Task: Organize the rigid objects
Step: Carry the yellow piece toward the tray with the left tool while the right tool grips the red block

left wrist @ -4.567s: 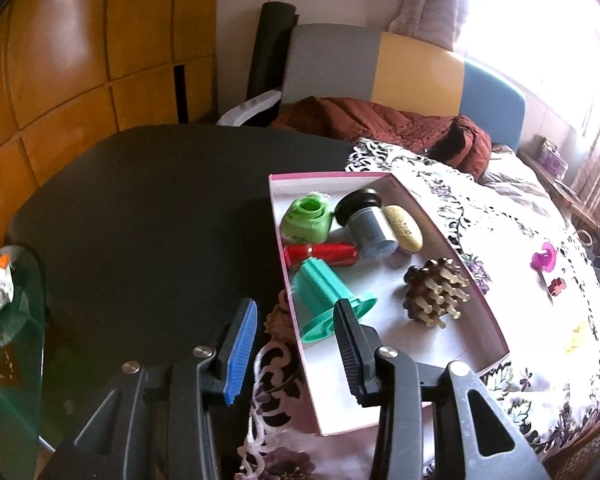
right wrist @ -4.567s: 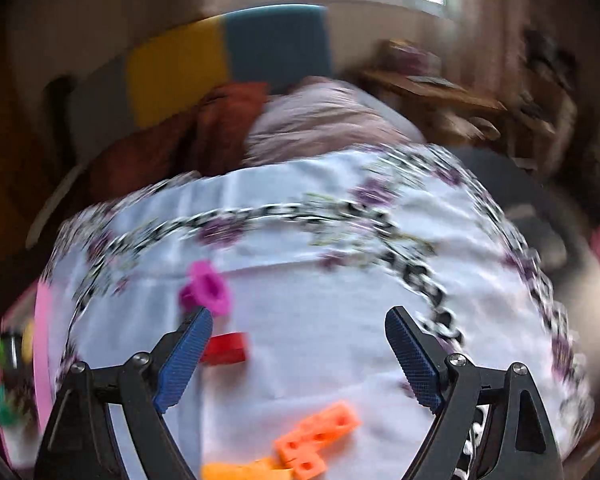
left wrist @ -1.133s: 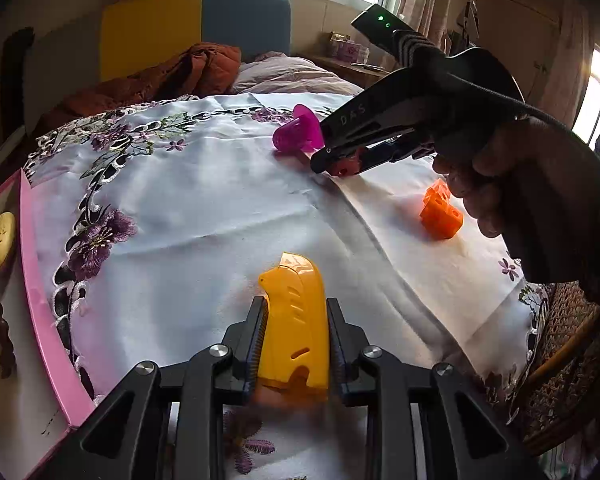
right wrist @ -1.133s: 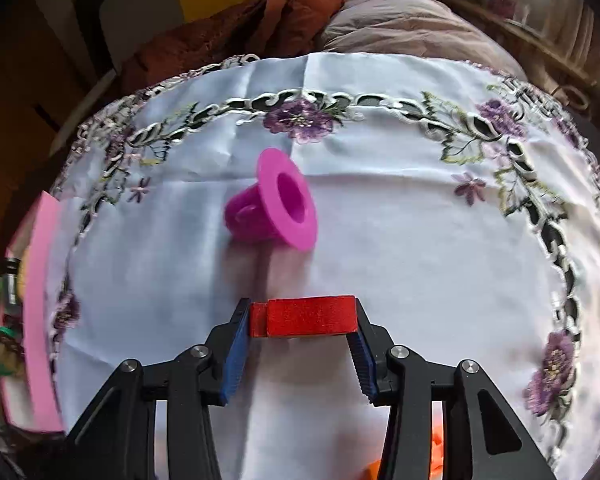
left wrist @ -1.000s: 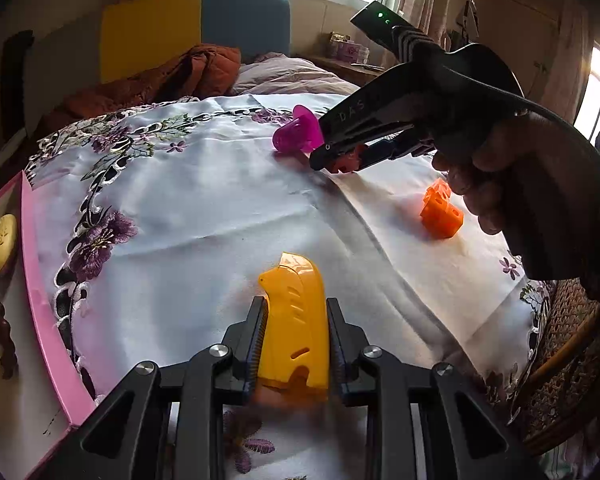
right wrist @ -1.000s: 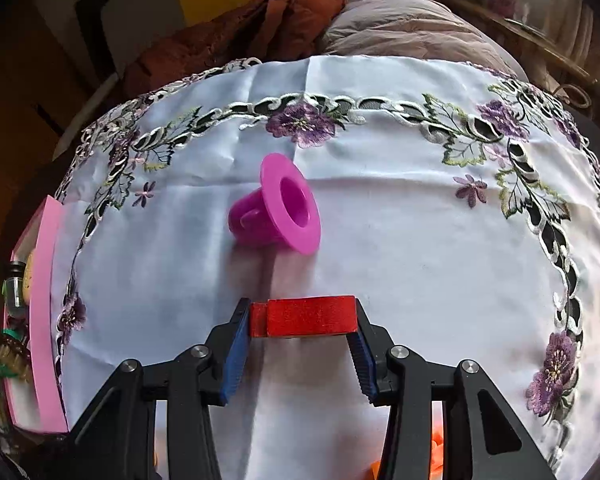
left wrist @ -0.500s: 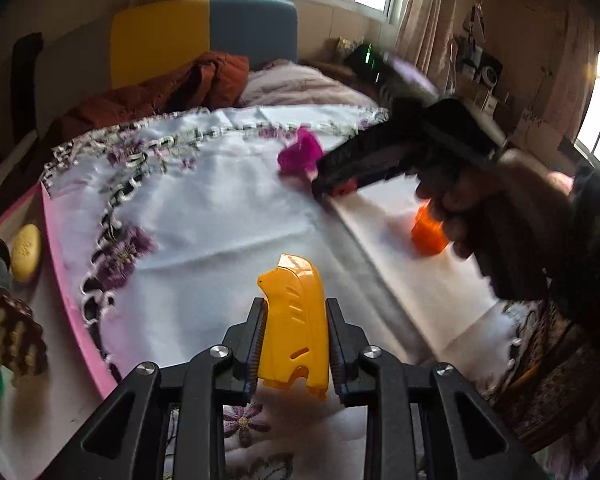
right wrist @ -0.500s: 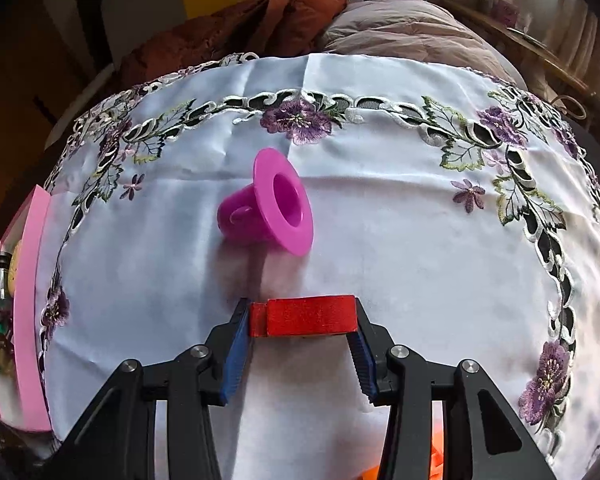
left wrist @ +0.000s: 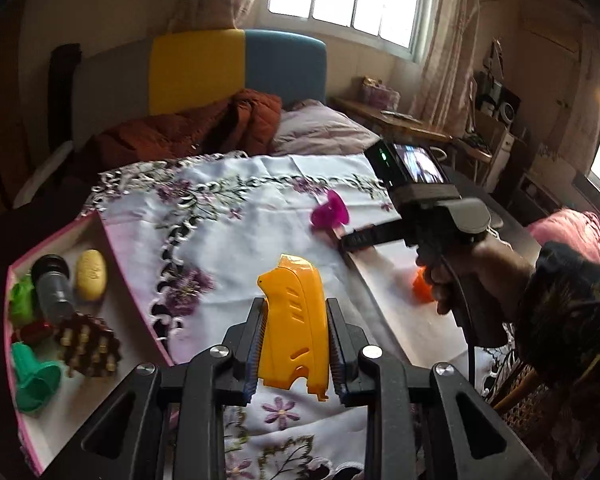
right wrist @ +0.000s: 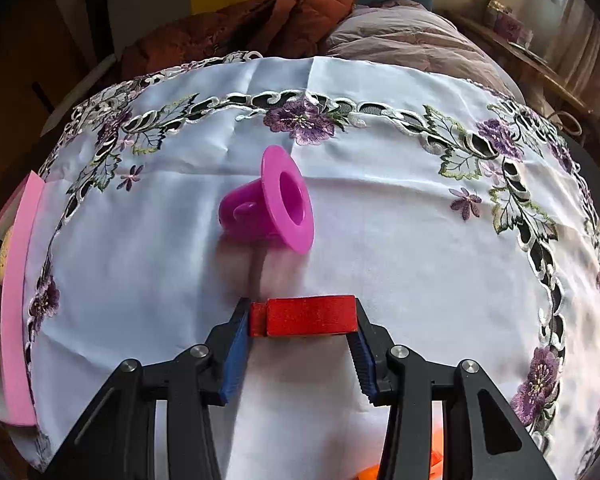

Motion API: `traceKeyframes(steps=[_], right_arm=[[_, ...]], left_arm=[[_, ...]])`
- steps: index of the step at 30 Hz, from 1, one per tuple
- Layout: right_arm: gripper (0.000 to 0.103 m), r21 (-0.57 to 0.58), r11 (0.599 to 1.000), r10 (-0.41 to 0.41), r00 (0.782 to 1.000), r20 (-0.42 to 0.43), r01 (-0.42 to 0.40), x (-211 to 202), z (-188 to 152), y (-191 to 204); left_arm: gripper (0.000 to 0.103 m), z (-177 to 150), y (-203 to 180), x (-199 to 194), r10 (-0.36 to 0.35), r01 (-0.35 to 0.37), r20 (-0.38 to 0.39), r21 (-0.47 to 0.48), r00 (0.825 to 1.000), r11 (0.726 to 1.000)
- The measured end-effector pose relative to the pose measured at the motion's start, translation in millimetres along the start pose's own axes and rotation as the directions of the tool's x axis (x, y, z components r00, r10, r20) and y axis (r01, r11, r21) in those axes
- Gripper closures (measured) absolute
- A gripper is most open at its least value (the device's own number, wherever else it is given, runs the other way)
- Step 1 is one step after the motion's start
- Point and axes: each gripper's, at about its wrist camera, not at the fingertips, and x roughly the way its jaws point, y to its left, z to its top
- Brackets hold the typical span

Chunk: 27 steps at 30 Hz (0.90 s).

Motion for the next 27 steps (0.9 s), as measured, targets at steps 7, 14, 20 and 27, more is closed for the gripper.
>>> traceKeyframes(steps=[7,14,20,27], right_arm=[[0.057,-0.01,1.0,-0.006,1.0,0.005,0.006,1.2,0.1,1.3],[0.057,-0.012,1.0,-0.012,1.0,0.006,0.012,1.1,-0.5,1.7],[0.057,-0.013,1.0,-0.012,1.0,0.005,0.012,0.8,-0.6,1.7],[0.057,-0.019,1.0,-0.016,1.0,0.005,0.016,0.9,-0.7,2.5]], left_arm=[[0.075,1.8,19.1,-18.1,0.034,-0.034,0.018,-0.047,0.999,0.998],[0.075,-4.6,40.2,-25.9,0.079,-0.078,0.012,-0.091,0.997,0.993],[0.075,-14.6,66.8,-35.9,0.106,-0.104,0.004,-0.147,0.994,0.984],[0.075,-32.1,125.9,-56.8,0.196,-0.192,-0.014,-0.268,0.981,0.944]])
